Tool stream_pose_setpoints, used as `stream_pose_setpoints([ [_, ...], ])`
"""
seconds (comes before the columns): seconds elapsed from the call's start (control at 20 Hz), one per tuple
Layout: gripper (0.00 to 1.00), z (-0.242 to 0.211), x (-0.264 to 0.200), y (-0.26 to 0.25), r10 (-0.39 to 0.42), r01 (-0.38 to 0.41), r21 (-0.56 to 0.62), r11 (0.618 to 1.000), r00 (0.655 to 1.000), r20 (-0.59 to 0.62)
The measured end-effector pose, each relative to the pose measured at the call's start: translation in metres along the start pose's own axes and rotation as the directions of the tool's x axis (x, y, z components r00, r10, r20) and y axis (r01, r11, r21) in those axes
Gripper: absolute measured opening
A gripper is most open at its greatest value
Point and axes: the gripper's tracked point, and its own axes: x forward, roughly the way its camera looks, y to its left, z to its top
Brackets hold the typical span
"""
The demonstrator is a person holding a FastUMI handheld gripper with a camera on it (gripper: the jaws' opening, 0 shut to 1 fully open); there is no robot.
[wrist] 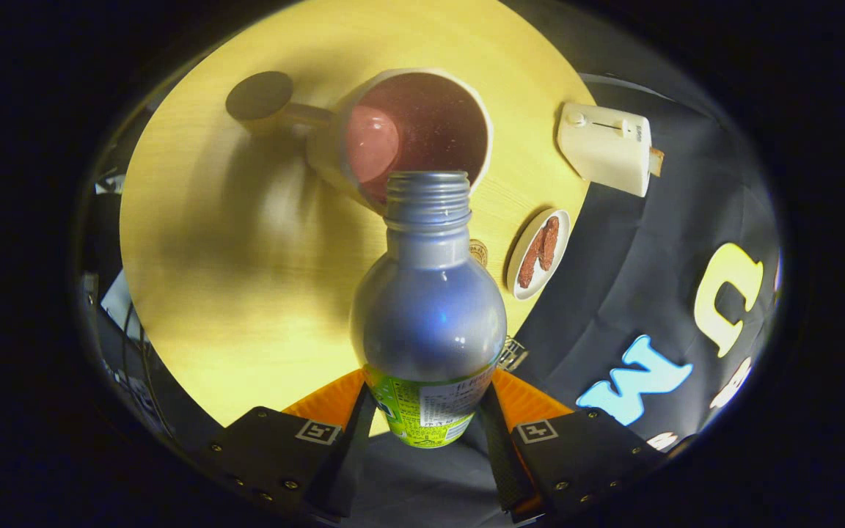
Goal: Take the bottle from table, then pour the juice into the cup, finally place the bottle on the coaster
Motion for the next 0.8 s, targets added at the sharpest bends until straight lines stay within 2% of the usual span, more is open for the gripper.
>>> stream_pose_setpoints([
  [0.15, 0.72, 0.003, 0.006, 0.012, 0.035, -0.044, 0.102, 0.994, 0.996, 0.086],
  [0.4, 0.72, 0.008, 0.017, 0.02, 0.041, -0.088, 0.23, 0.969, 0.979, 0.201],
  [0.55, 0.72, 0.008, 0.02, 0.025, 0.045, -0.139, 0.34, 0.93, 0.962, 0.27],
  [0.8, 0.72, 0.005, 0.027, 0.029, 0.043, -0.244, 0.49, 0.837, 0.922, 0.386],
])
